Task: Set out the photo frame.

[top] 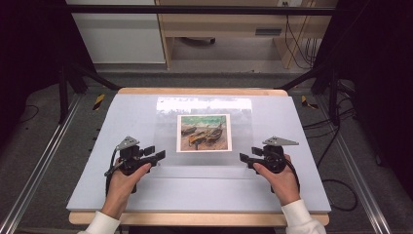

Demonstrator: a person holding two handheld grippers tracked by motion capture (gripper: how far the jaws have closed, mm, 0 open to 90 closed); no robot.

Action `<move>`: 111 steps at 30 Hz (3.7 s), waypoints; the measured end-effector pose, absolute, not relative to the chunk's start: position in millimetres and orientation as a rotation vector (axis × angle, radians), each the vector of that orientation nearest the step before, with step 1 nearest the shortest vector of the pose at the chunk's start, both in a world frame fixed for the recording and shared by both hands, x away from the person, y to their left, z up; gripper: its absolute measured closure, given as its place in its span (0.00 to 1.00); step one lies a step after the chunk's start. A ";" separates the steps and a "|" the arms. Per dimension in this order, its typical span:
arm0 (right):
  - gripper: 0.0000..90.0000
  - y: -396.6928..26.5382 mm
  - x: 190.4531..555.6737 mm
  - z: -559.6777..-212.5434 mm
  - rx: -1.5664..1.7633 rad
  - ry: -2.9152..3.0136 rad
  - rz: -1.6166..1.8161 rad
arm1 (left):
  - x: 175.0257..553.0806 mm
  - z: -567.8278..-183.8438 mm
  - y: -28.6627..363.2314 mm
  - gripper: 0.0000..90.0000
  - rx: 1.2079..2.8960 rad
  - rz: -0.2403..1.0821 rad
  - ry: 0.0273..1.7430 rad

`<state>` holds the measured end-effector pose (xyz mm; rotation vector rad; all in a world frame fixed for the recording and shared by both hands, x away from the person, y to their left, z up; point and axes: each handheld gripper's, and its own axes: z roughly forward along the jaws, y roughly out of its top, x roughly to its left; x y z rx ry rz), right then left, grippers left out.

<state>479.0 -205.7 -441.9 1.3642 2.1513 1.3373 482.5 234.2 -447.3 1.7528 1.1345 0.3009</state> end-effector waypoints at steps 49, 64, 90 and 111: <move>0.52 -205.9 456.6 -441.2 1.303 2.126 1.293 | 464.3 -443.7 232.5 0.53 1.812 0.381 1.096; 0.54 -206.2 453.4 -441.1 1.290 2.126 1.283 | 460.8 -443.3 232.5 0.55 1.823 0.394 1.090; 0.61 -208.2 442.5 -441.5 1.265 2.129 1.264 | 449.3 -444.1 232.1 0.59 1.845 0.420 1.083; 0.66 -208.8 435.6 -442.3 1.263 2.129 1.250 | 442.4 -444.5 233.4 0.64 1.858 0.430 1.084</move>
